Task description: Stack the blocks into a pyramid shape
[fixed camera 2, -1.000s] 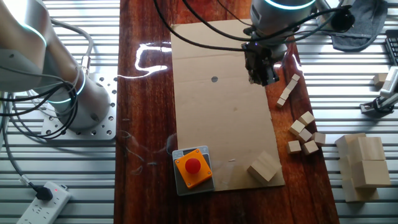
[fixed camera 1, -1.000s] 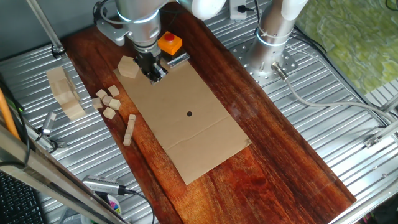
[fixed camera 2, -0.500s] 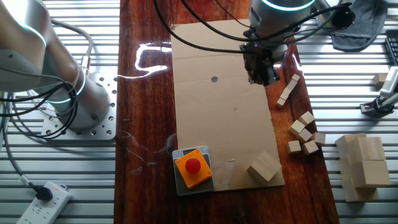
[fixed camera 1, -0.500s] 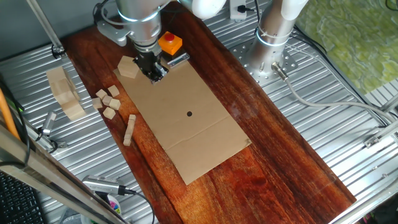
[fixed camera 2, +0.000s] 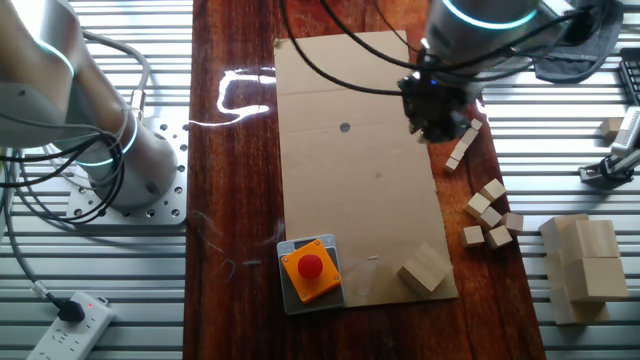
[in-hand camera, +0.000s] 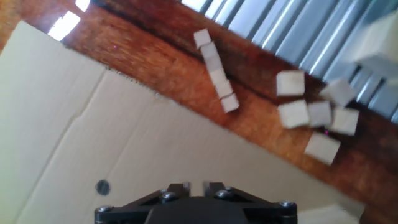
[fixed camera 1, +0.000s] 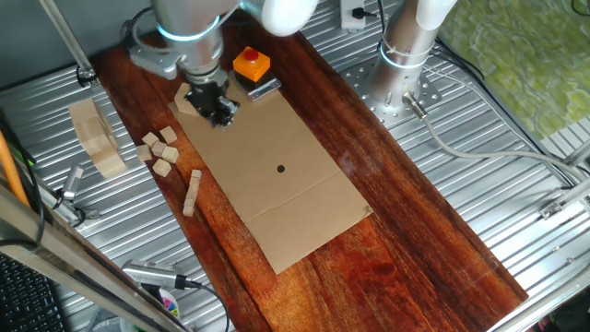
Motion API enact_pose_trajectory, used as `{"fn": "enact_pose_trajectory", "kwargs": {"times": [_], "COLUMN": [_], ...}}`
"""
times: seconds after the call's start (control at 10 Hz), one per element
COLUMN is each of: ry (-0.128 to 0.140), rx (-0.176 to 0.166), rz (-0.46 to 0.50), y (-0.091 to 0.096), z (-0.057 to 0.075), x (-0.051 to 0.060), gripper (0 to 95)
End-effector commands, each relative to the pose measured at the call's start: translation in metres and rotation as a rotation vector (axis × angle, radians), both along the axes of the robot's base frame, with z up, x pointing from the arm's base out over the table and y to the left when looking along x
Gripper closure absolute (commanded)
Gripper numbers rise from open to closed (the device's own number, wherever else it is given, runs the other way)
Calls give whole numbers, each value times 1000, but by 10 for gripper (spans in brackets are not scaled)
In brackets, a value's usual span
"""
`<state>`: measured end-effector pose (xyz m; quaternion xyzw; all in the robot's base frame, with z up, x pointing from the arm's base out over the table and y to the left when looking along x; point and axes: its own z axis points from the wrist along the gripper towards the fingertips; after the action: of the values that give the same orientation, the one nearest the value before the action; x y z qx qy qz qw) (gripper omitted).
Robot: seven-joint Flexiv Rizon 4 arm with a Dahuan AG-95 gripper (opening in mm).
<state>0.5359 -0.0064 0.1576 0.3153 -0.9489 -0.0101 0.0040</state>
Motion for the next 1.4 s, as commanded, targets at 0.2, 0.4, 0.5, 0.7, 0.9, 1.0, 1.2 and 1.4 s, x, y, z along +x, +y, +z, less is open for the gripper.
{"fn": "enact_pose_trajectory", "kwargs": {"times": [0.2, 0.4, 0.5, 0.7, 0.9, 1.0, 1.2, 1.4], "ry": [2, 1, 5, 2, 4, 3, 4, -1], "rx": [1, 3, 4, 13, 3, 6, 0, 5], "rz": [34, 54, 68, 103, 116, 119, 120, 125], "y": [-2, 1, 3, 8, 13, 14, 14, 16], "z": [-28, -48, -58, -80, -87, -87, -88, -88], "x": [46, 67, 73, 78, 80, 79, 79, 79], "gripper": [760, 760, 570, 570, 570, 570, 570, 570]}}
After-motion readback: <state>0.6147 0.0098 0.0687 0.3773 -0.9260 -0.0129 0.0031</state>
